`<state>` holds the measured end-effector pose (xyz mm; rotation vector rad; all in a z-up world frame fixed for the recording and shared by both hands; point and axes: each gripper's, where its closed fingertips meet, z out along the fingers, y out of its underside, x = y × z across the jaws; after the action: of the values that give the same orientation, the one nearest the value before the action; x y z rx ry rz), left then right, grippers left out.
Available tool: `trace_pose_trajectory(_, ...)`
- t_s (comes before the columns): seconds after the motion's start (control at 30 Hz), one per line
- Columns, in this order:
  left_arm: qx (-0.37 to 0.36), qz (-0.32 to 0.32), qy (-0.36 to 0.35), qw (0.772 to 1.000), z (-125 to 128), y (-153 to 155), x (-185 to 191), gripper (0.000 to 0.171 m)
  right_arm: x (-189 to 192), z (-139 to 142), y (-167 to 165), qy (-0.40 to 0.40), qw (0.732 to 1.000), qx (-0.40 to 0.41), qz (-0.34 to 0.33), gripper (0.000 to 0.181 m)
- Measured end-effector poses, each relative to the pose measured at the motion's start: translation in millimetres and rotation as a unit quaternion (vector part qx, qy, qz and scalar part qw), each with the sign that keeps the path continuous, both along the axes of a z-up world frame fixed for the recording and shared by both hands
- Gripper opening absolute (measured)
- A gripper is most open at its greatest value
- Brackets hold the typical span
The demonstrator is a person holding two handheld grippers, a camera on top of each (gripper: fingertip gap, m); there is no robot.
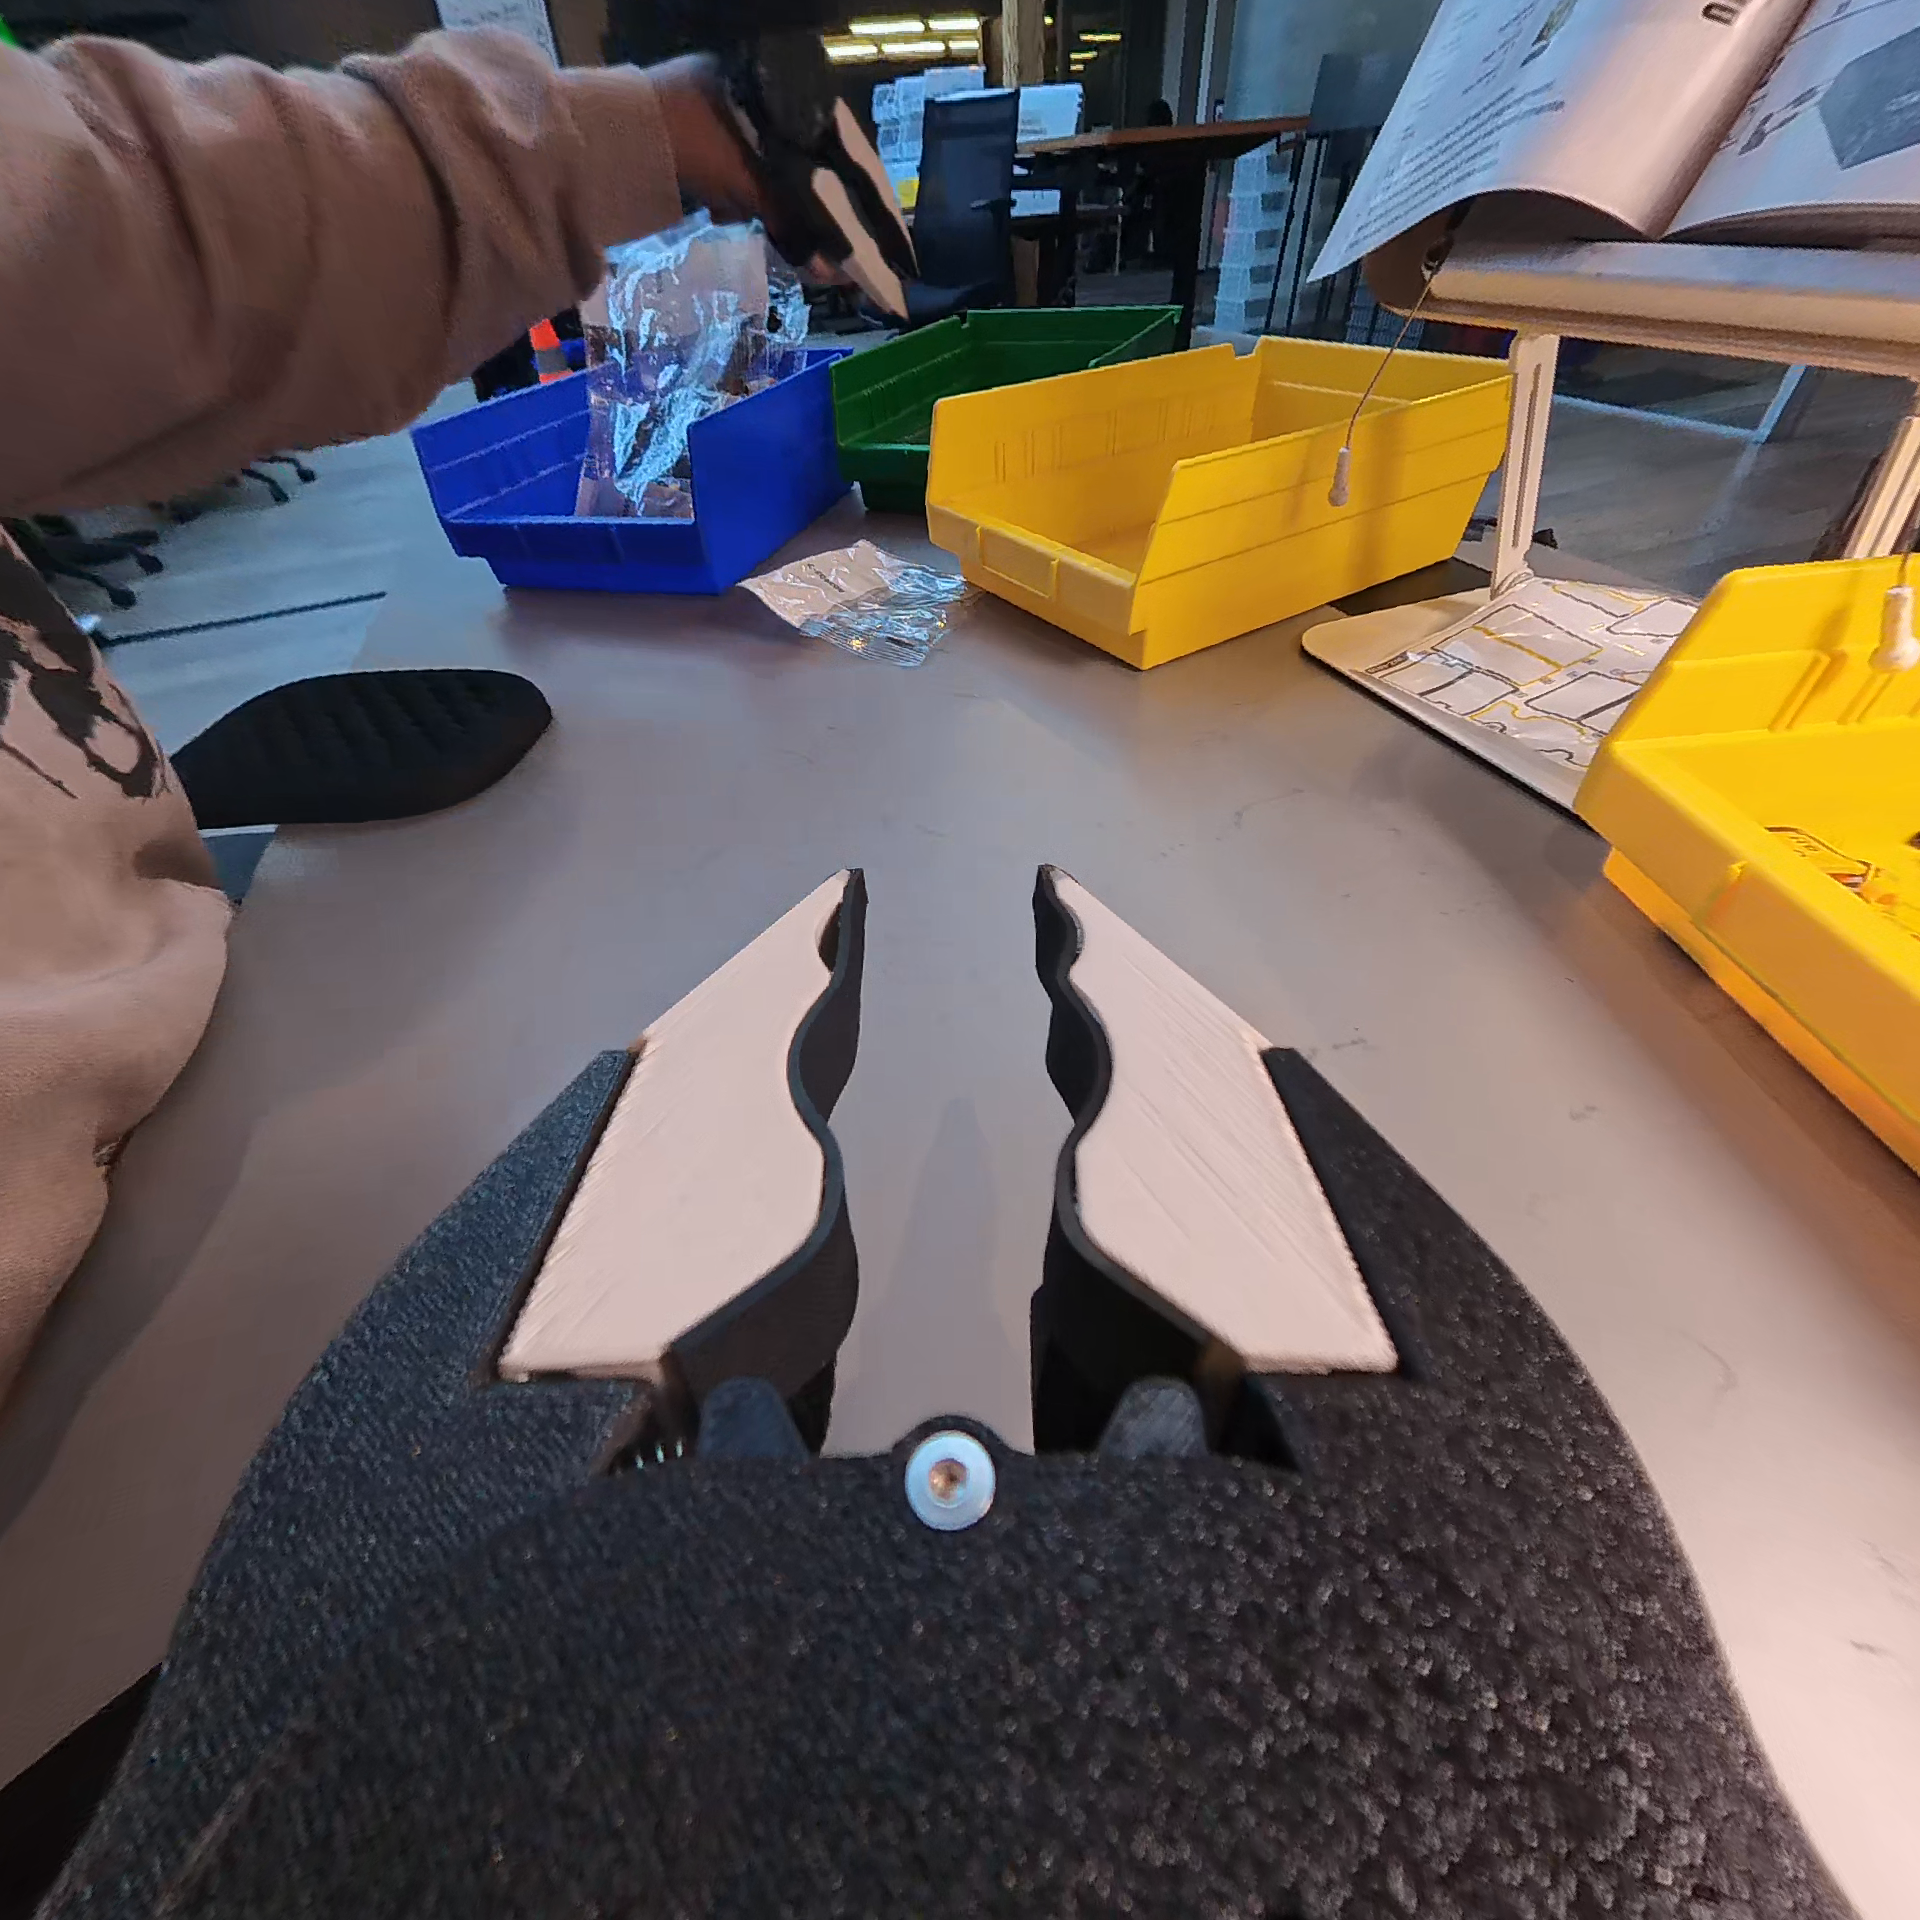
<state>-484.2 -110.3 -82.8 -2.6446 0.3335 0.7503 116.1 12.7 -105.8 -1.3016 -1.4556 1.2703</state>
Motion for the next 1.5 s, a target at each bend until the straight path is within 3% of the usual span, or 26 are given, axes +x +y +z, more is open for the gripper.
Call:
trace_pose_trajectory(0.1, -0.051, 0.024, -0.012, 0.998, -35.9, 31.0, -36.6, 0.039, 2.3, 6.3, 2.2, 0.017, 1.000, 0.006, -0.006, 0.032)
trace_pose_trajectory(0.23, -0.123, 0.070, -0.050, 0.989, -96.2, 43.0, -66.0, 0.057, 7.0, 8.1, 11.6, 0.028, 0.999, -0.001, -0.021, 0.032)
trace_pose_trajectory(0.33, -0.154, 0.060, -0.048, 0.985, -123.0, 42.9, -74.7, 0.036, 9.0, 3.9, 19.5, 0.026, 0.999, -0.011, -0.032, 0.032)
trace_pose_trajectory(0.37, -0.142, 0.054, -0.060, 0.987, -123.1, 47.5, -72.5, 0.018, 9.2, 2.6, 20.8, 0.024, 0.999, -0.012, -0.033, 0.032)
trace_pose_trajectory(0.43, -0.145, 0.051, -0.044, 0.987, -113.5, 46.1, -77.0, 0.000, 8.5, 0.8, 21.1, 0.021, 0.999, -0.012, -0.031, 0.032)
trace_pose_trajectory(0.53, -0.121, 0.045, -0.033, 0.991, -72.3, 41.7, -75.5, 0.000, 6.6, -1.7, 18.4, 0.013, 1.000, -0.006, -0.026, 0.032)
trace_pose_trajectory(0.73, 0.026, 0.049, -0.033, 0.998, 67.1, 23.2, -57.9, 0.000, 6.6, 1.6, 10.0, 0.015, 1.000, 0.008, -0.013, 0.032)
trace_pose_trajectory(0.9, 0.125, 0.014, -0.093, 0.988, 149.1, 3.5, -9.7, 0.000, 7.5, 10.3, 2.5, 0.026, 1.000, 0.015, -0.005, 0.032)
trace_pose_trajectory(1.0, 0.183, -0.056, -0.165, 0.968, 183.9, 1.4, 46.5, 0.000, 8.3, 17.5, -3.6, 0.037, 0.999, 0.024, 0.000, 0.032)
trace_pose_trajectory(1.1, 0.215, -0.163, -0.223, 0.937, 208.1, -1.2, 118.5, 0.000, 8.0, 25.1, -9.6, 0.049, 0.998, 0.027, 0.006, 0.032)
trace_pose_trajectory(1.2, 0.249, -0.290, -0.275, 0.882, 228.1, -6.3, 203.3, 0.000, 5.4, 32.0, -17.4, 0.063, 0.997, 0.030, 0.013, 0.032)
trace_pose_trajectory(1.37, 0.279, -0.501, -0.362, 0.735, 235.4, -31.2, 345.4, 0.000, -4.1, 53.2, -26.1, 0.111, 0.993, 0.027, 0.008, 0.042)
trace_pose_trajectory(1.5, 0.285, -0.605, -0.432, 0.605, 213.3, -49.2, 423.2, 0.000, -13.4, 79.3, -28.8, 0.156, 0.988, 0.014, -0.003, 0.071)
